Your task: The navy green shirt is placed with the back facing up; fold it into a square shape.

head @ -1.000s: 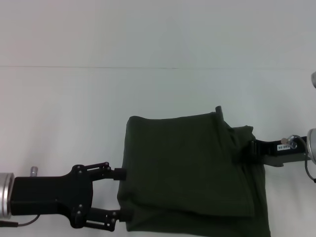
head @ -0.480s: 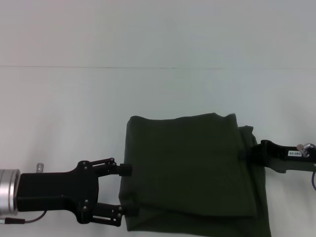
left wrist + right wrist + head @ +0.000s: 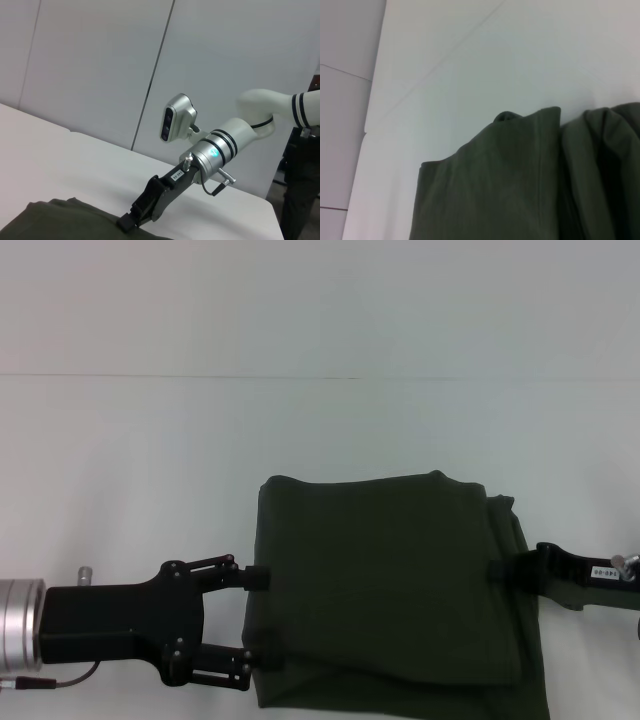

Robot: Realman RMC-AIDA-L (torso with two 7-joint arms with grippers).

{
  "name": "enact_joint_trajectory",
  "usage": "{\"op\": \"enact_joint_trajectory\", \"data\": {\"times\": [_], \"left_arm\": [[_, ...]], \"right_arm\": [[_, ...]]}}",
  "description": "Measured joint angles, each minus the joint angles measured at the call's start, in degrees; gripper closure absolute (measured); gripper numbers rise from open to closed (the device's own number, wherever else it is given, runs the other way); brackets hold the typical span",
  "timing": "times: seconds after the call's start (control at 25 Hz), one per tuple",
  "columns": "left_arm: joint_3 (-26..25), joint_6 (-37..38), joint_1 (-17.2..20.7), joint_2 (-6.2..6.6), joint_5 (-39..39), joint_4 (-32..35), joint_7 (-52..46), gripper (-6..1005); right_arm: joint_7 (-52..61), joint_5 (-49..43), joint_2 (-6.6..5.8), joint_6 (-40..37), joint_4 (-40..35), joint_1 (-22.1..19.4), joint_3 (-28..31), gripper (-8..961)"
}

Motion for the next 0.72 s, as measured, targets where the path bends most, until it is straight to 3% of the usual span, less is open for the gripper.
{"op": "enact_joint_trajectory", "data": {"times": [0.52,0.72], "left_arm": [[0.3,-1.0,-0.2,-0.06,0.0,-0.9,-0.1,115],[0.0,-1.0,-0.4,-0.01,0.0,-1.5,-0.3,117]], "right_arm": [[-4.7,0.0,-0.08,-1.2,0.3,-1.8,1.7,924],[-8.9,0.0,-0.47,-5.1,0.1,-1.8,5.6,923]]}}
